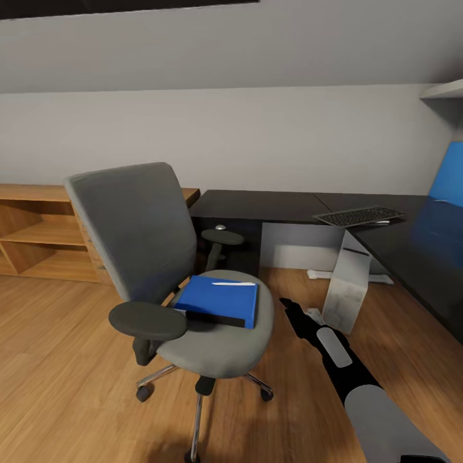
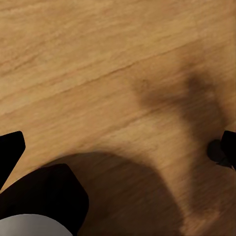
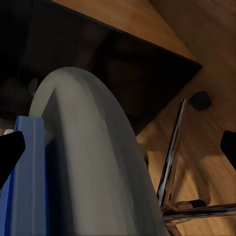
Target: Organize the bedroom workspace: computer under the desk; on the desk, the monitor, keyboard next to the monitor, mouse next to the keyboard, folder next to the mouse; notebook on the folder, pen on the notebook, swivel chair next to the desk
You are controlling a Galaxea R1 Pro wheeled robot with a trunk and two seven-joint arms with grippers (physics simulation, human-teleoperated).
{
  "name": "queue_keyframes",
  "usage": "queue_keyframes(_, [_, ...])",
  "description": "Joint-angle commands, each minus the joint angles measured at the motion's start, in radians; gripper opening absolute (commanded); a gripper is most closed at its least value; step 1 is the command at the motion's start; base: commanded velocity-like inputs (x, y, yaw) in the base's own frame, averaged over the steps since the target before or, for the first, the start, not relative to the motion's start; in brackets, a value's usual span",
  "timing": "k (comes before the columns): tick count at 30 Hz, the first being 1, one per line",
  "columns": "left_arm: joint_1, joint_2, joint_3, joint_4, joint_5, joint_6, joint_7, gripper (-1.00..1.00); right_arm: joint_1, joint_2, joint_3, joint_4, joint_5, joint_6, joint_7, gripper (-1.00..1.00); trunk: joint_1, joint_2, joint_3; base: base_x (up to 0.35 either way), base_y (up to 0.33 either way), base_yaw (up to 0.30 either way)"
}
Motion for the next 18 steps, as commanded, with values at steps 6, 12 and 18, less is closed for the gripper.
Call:
queue_keyframes(6, [0.0,-0.001,0.001,-0.002,0.011,0.004,0.008,1.0,0.0,0.001,-0.004,-0.002,-0.011,0.006,-0.006,1.0,0.0,0.0,-0.001,0.002,-0.002,0.0])
queue_keyframes(12, [0.0,-0.001,0.001,0.0,0.011,0.004,0.008,1.0,0.0,0.001,-0.004,-0.002,-0.011,0.007,-0.007,1.0,0.0,0.0,-0.001,0.0,0.0,0.0])
queue_keyframes(18, [0.0,-0.001,0.002,0.004,0.011,0.004,0.007,1.0,0.0,0.001,-0.003,-0.002,-0.012,0.007,-0.008,1.0,0.0,0.0,-0.001,0.0,0.0,0.0])
